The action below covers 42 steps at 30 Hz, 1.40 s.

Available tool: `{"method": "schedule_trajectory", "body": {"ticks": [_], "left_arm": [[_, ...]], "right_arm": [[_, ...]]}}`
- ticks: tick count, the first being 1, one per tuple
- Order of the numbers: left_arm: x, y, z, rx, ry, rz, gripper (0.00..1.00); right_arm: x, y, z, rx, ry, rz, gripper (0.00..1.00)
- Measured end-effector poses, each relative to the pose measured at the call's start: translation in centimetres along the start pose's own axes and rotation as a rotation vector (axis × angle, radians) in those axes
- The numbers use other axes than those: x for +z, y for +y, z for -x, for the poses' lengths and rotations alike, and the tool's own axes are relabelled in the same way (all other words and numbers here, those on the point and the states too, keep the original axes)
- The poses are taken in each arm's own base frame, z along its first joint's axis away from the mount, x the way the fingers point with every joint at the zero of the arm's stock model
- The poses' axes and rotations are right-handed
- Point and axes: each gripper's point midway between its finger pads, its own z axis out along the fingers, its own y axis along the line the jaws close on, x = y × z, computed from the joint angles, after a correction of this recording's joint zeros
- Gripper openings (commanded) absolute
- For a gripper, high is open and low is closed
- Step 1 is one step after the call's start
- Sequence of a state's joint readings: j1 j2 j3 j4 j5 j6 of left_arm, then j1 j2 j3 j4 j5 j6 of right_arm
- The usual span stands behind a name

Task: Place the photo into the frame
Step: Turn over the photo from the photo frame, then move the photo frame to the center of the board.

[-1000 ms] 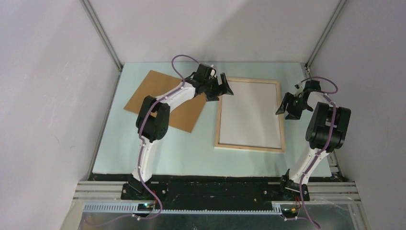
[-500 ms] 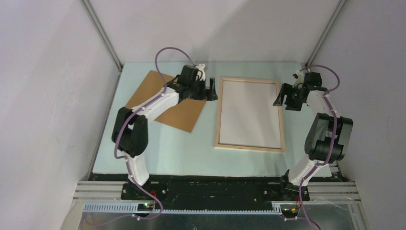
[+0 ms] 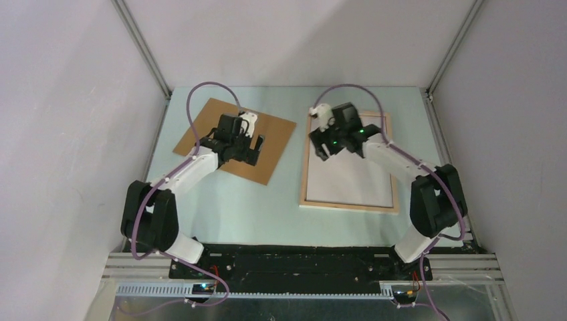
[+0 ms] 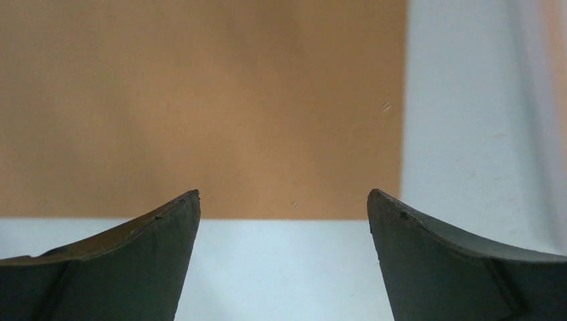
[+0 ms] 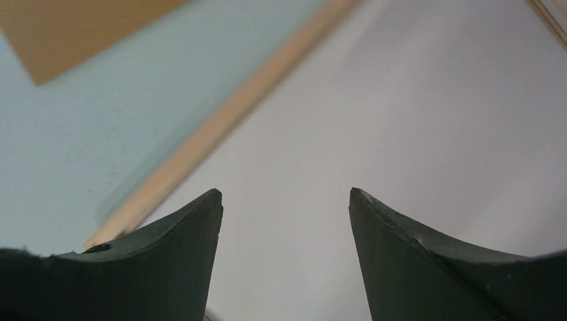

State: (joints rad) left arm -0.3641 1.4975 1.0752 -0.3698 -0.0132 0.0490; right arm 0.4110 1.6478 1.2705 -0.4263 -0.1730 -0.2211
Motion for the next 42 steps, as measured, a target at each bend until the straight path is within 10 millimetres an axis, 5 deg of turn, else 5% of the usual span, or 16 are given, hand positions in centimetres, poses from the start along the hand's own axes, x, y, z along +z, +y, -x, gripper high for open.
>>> {"method": "schedule_trajectory", "body": {"ticks": [7,12,20,32,42], "left_arm": [[-0.2,3.3,-5.6,0.057,0.143,0.102,1.00],[-1.3,4.7,-7.4,0.076,0.176,0.152,1.00],[-1.6,5.1,-7.8,0.078,0.190,0.175,1.00],[-0.4,4.3,-7.2,0.072,0.204,0.139,1.00],[1.5,1.1,-6.3,0.144,0.222,0.071,1.00]], "right_arm": [[4.3,9.2,0.5,-0.298,0.029,0.102,0.71],[7.4,11.5,-1.5,-0.381,0.105,0.117,0.69],[9.8,11.4,-4.3,-0.473,0.206,0.044,0.68],[9.1,9.5,-5.4,-0.496,0.236,-0.035,0.67],[6.9,6.9,-6.5,-0.350,0.267,-0.004,0.71]]}}
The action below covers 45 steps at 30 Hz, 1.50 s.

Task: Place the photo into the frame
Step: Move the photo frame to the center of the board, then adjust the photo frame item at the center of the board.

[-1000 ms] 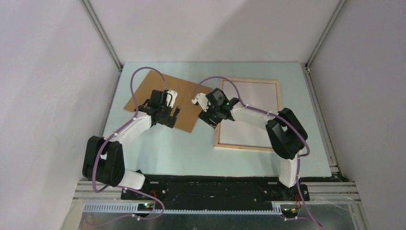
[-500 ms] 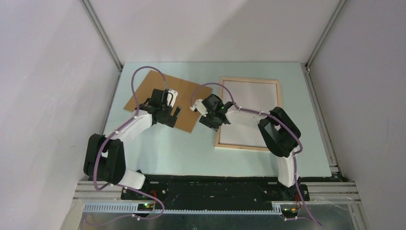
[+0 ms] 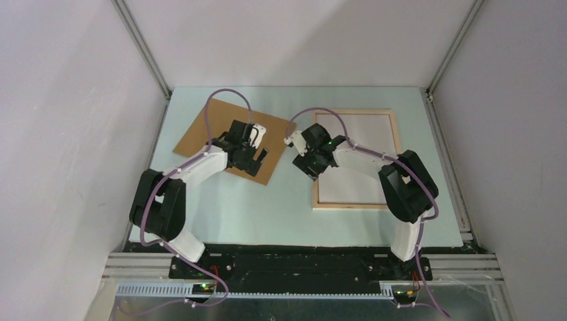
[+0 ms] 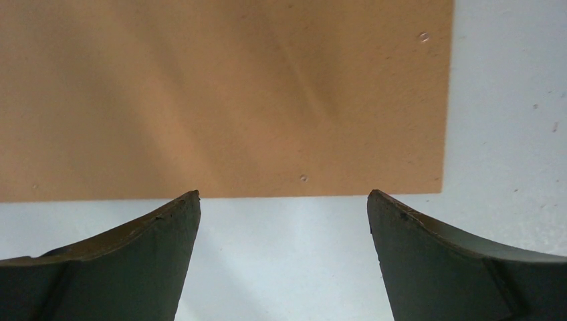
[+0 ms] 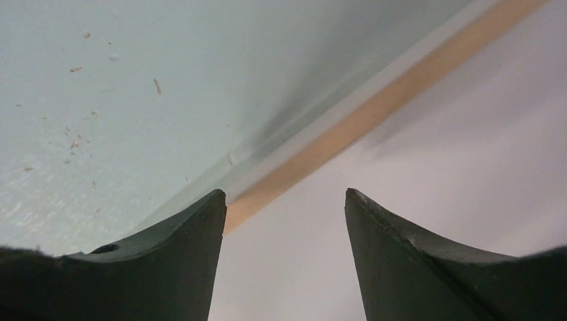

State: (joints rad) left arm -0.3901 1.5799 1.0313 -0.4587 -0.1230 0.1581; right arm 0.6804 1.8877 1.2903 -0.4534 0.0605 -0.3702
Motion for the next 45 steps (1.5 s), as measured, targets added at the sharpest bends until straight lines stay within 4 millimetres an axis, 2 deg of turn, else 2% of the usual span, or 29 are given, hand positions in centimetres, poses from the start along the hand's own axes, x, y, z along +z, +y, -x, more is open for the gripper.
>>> {"method": "schedule_trajectory", "body": {"ticks": [5,11,14,19,23,27,32,40,45], "left_arm": [[1.0,-1.9,1.8,0.042,-0.003,-0.032,1.00],[2.9,-4.5,5.0,0.086,-0.017,-0.071,0.99],[3.9,-5.7,6.4,0.091,-0.023,-0.089,0.94],[5.8,-7.1,7.9,0.068,-0.027,-0.123,0.86],[6.7,-8.3,7.3,0.042,0.001,-0.174,0.82],[7.4,-9.6,6.4,0.019,0.031,-0.232,0.78],[7.4,-9.9,6.4,0.005,0.023,-0.279,0.71],[5.9,-11.1,5.0,0.014,0.016,-0.421,0.66],[3.9,-12.8,2.6,0.056,0.047,-0.546,0.65]], "right_arm": [[-3.4,-1.9,0.8,0.174,-0.097,0.093,0.72],[-8.6,-6.2,1.6,0.367,-0.256,0.144,0.72],[-9.7,-7.3,1.4,0.418,-0.289,0.160,0.72],[-9.6,-7.2,0.5,0.475,-0.288,0.210,0.72],[-9.3,-6.9,-0.7,0.513,-0.266,0.240,0.72],[-9.4,-7.0,-0.9,0.532,-0.270,0.256,0.72],[-9.5,-7.2,-1.1,0.552,-0.277,0.269,0.71],[-9.5,-7.2,-1.5,0.567,-0.273,0.277,0.71],[-9.4,-6.5,-1.0,0.548,-0.275,0.285,0.72]]}}
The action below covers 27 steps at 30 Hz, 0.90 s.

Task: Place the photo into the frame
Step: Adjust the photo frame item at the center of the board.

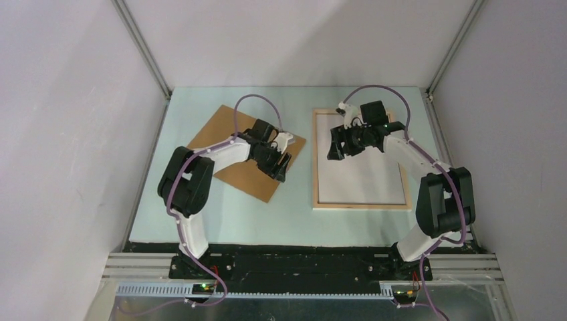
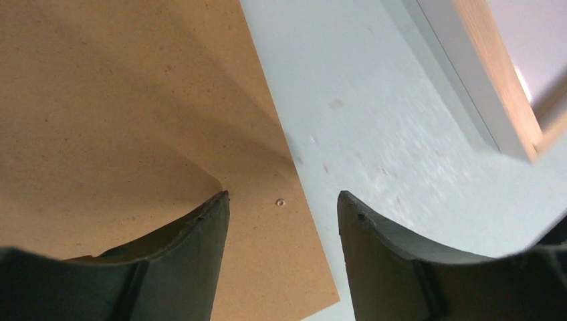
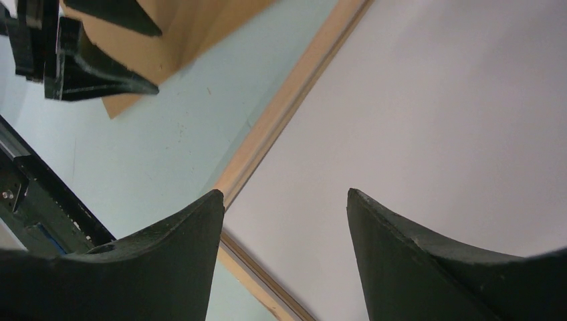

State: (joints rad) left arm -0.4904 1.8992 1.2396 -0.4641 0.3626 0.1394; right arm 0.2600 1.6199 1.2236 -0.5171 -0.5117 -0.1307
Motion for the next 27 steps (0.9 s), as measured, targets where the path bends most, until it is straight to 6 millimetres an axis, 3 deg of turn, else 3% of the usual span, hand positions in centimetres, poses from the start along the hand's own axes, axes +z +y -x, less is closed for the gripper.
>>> {"method": "schedule_trajectory", "body": {"ticks": [6,8,13,16,20,27], "left_arm": [[-1.8,-2.8,-4.4,0.023,0.115,-0.123,0.66],[-2.6,-3.7,-6.0,0.023,0.170,-0.160,0.70],[-5.0,-5.7,-10.3,0.023,0.314,-0.246,0.90],[-6.9,-6.3,-12.3,0.019,0.372,-0.253,0.95],[-9.6,-5.5,-12.1,-0.014,0.328,-0.219,0.99],[-13.6,0.4,-9.6,-0.257,0.131,-0.060,1.00]], "right_arm": [[1.3,1.3,1.9,-0.037,0.010,0.027,0.72],[2.1,1.6,3.2,-0.052,0.012,0.034,0.72],[4.9,2.8,6.0,-0.095,0.019,0.058,0.72],[7.0,3.6,7.3,-0.116,0.025,0.071,0.72],[9.9,4.6,7.5,-0.129,0.057,0.080,0.72],[13.9,6.4,7.8,-0.167,0.096,0.085,0.76]]}}
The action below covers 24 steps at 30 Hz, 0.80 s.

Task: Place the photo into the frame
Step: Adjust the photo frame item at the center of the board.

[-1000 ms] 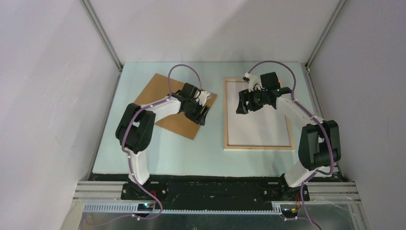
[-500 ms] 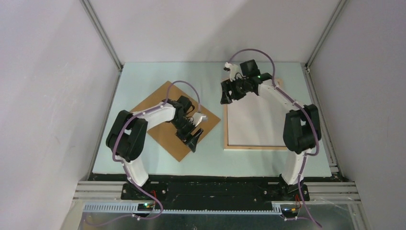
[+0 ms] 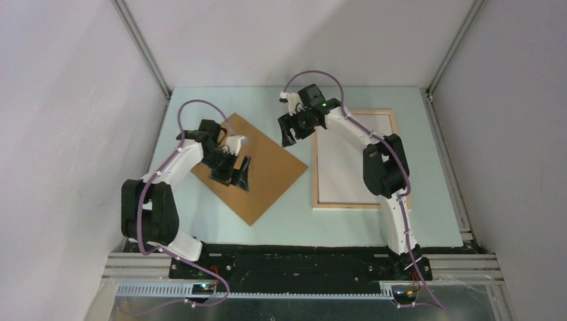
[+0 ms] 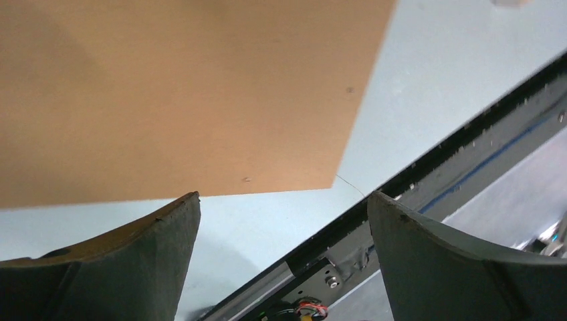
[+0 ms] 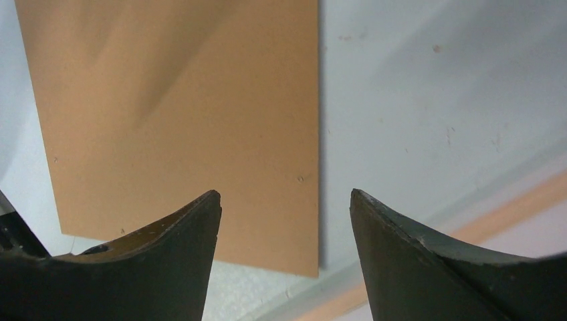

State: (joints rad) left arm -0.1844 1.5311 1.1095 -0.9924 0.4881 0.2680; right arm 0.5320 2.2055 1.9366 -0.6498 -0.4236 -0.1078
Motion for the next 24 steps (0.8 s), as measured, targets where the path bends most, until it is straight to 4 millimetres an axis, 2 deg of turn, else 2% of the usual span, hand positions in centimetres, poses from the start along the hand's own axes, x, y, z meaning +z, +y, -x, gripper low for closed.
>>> {"method": "schedule_trajectory", "body": {"ticks": [7,10,12,18,24], "left_arm": [[-1.8,6.5,0.9,-0.288,-0.122,0.133,1.00],[-1.9,9.7,0.5,-0.421,-0.156,0.180,1.00],[-1.5,11.1,-0.1,-0.492,-0.157,0.199,1.00],[0.3,12.7,-2.1,-0.624,-0.115,0.213,1.00],[0.7,13.2,-1.7,-0.654,-0.131,0.218,1.00]], "right_arm": [[3.7,0.7,-0.2,0.018,0.045,0.019,0.77],[4.7,0.4,-0.3,0.046,0.060,0.023,0.77],[5.1,0.2,-0.6,0.066,0.072,0.031,0.77],[6.1,-0.1,-1.1,0.122,0.094,0.068,0.78],[7.2,-0.2,-1.2,0.169,0.103,0.107,0.81]]}}
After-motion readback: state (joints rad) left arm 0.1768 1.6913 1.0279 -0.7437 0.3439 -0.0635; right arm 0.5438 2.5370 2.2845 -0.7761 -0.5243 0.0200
